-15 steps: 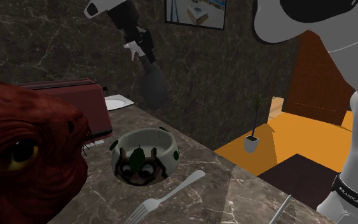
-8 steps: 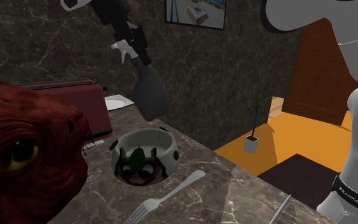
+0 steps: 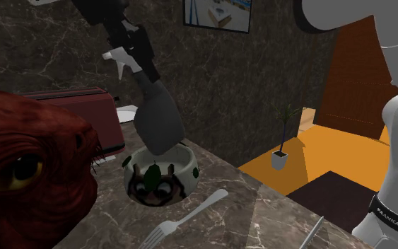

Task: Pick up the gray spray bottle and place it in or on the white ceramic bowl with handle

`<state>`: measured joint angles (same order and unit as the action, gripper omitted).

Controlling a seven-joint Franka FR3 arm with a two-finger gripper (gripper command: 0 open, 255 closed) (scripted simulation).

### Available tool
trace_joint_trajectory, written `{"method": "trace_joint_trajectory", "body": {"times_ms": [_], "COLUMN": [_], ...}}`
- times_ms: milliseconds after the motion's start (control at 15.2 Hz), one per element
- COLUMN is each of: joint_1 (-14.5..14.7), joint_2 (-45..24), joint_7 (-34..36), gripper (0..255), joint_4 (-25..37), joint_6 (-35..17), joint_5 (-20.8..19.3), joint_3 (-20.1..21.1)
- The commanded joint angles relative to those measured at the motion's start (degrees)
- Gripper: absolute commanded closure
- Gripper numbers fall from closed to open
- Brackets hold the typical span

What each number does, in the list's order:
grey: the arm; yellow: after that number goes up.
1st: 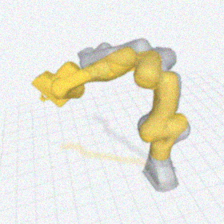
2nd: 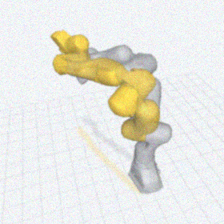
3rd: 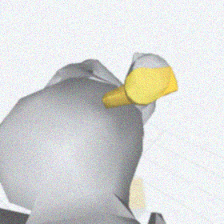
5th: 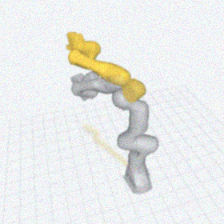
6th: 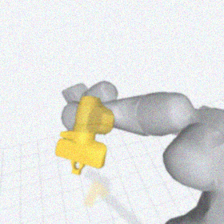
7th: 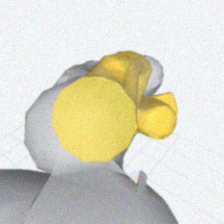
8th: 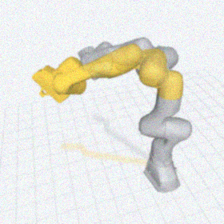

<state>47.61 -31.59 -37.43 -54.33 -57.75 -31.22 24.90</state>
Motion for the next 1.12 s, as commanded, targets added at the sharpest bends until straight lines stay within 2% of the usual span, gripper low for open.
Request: {"method": "trace_joint_trajectory", "body": {"times_ms": [0,594,1056], "joint_1": [-0.46,-3.25,-3.31], "joint_2": [0.56,3.07,3.05], "joint_7": [1.09,3.97,3.98], "gripper": [255,255,255], "joint_4": [-2.46,-13.53,-13.51], "joint_6": [-1.64,-9.61,-9.6], "joint_5": [0.63,2.62,2.58], "joint_3": [0.25,0.85,0.94]}}
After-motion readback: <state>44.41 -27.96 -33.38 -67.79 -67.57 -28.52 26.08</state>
